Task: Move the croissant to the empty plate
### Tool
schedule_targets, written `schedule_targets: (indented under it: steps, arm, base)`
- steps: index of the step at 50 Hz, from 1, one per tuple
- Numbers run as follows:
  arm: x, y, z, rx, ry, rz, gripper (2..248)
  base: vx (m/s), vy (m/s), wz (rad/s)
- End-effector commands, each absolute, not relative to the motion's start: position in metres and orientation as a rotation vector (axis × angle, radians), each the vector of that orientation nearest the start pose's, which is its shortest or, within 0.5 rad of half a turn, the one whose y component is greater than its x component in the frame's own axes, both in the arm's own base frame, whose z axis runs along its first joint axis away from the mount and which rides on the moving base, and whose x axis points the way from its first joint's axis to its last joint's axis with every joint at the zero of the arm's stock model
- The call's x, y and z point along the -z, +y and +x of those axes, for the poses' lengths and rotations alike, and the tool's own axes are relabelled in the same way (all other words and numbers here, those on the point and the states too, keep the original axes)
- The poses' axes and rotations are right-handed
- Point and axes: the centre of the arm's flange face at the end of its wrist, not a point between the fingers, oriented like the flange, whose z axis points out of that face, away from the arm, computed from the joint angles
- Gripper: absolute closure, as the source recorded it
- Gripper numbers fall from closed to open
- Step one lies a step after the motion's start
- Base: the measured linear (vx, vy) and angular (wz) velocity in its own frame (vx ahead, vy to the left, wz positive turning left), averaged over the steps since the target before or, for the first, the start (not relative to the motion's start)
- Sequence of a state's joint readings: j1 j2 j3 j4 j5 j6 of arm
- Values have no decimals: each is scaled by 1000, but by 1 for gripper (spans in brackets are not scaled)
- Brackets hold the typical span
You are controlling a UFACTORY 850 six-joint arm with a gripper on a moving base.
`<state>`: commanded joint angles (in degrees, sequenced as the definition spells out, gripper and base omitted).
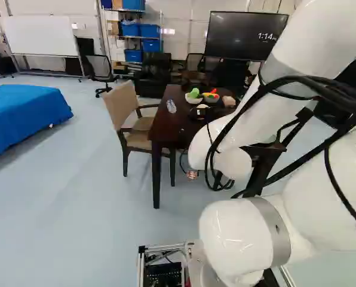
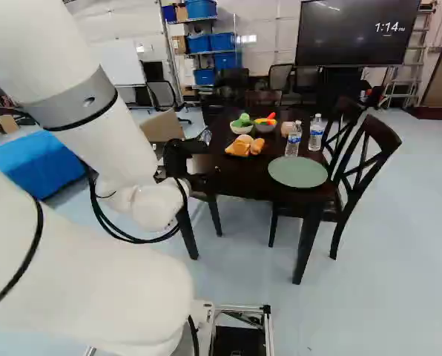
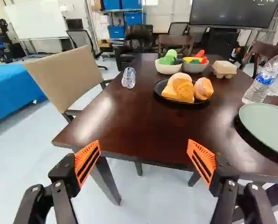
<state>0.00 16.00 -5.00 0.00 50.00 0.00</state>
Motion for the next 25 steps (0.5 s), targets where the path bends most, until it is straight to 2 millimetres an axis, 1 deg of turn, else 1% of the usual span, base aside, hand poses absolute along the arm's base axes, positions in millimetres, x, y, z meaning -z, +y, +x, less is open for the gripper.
schedule_targets:
  steps: [11,25]
  arm:
    - [-366,0,270,1824,0,-2558,3]
    - [-366,0,270,1824,0,-2558,3]
  base:
    - [132,47,-183]
    - [73,6,-154]
